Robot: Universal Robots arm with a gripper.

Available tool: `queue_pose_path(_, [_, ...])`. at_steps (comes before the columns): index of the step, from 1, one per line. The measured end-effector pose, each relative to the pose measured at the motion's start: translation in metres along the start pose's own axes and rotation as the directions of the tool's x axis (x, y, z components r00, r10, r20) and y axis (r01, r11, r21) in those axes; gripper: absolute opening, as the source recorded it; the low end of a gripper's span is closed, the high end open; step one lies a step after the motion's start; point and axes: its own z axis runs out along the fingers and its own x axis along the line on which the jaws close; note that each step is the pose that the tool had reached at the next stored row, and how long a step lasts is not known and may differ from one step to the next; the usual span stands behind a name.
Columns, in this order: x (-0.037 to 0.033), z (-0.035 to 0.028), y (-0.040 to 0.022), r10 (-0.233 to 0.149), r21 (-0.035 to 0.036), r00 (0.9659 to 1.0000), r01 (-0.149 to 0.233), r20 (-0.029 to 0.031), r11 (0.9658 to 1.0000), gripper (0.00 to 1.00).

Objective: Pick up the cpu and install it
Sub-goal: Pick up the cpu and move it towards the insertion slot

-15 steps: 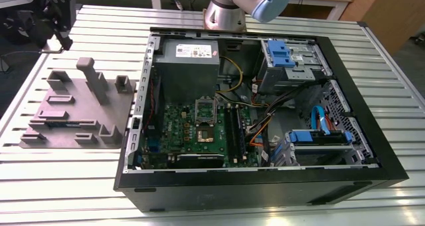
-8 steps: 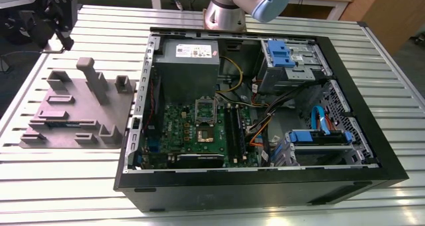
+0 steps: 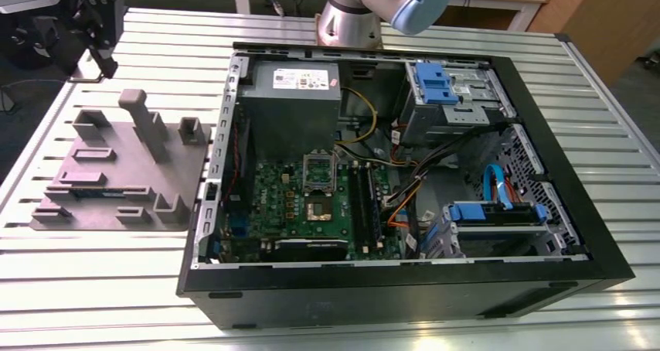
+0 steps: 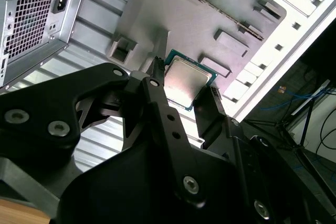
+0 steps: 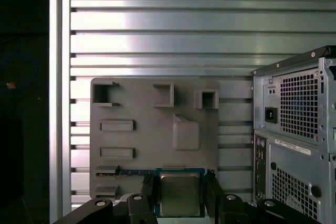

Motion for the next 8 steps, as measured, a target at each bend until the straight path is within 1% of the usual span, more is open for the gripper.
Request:
queue_pose_path(1, [-0.001, 0.0001, 0.0, 0.0, -0.0001, 1.0, 0.0, 0.0001, 1.0, 0.47])
queue_pose_path(8, [-0.0026, 0.0001, 0.0, 0.0, 0.0, 1.0, 0.0, 0.0, 1.0, 0.47])
